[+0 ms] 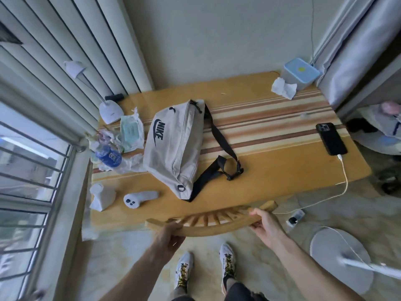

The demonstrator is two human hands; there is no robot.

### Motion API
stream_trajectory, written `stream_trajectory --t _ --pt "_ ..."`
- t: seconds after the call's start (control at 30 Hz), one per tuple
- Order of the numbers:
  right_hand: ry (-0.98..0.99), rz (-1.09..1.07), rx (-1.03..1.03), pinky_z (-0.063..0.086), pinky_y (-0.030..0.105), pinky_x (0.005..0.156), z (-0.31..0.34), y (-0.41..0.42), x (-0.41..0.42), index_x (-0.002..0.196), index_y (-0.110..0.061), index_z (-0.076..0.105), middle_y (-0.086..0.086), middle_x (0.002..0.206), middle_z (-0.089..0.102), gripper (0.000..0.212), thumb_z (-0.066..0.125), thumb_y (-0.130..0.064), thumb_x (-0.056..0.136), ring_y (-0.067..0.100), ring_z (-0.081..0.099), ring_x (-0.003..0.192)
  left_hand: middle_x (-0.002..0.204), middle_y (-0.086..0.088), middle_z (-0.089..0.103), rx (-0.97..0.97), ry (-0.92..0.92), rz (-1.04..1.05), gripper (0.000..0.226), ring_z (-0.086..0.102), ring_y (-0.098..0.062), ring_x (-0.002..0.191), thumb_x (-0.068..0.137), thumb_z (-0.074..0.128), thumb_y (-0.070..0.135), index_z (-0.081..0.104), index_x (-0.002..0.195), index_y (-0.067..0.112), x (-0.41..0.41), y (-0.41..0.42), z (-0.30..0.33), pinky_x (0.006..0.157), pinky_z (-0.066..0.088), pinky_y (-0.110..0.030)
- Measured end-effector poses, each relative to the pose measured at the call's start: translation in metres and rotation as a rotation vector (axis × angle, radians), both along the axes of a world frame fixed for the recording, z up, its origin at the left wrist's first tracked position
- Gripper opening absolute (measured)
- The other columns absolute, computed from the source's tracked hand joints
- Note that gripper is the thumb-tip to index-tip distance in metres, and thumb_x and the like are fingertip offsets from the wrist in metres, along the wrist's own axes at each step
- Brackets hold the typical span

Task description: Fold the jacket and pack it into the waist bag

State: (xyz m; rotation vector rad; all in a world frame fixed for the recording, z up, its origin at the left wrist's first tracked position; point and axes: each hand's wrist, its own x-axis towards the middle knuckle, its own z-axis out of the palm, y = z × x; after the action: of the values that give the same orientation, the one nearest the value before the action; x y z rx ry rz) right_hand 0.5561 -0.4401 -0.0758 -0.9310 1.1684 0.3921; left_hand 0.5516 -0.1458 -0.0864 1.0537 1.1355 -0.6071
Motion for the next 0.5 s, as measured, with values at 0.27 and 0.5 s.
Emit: stream_trajectory --t 0.27,0.5 --pt "0.011 0.034 0.076 0.055 0.036 0.081 -0.011 -0.011 -0.005 0.110 0.007 0.060 0.023 0.102 0.061 0.027 0.062 0.001 0.084 0.033 0.060 0.100 0.083 -0.015 0.064 0.208 0.018 -0.067 0.018 0.064 -0.024 0.075 0.092 0.073 0.016 0.063 0.100 0.003 -0.002 -0.009 0.009 0.072 0.059 -0.034" --pt "0.043 0.073 0.027 0.060 0.040 0.073 -0.003 -0.010 -0.003 0.110 0.004 0.056 0.025 0.104 0.063 0.023 0.062 0.001 0.088 0.037 0.065 0.101 0.094 -0.017 0.067 0.286 -0.039 -0.127 0.010 0.069 -0.030 0.083 0.101 0.056 0.011 0.059 0.095 0.003 -0.009 -0.017 0.029 0.068 0.057 -0.034"
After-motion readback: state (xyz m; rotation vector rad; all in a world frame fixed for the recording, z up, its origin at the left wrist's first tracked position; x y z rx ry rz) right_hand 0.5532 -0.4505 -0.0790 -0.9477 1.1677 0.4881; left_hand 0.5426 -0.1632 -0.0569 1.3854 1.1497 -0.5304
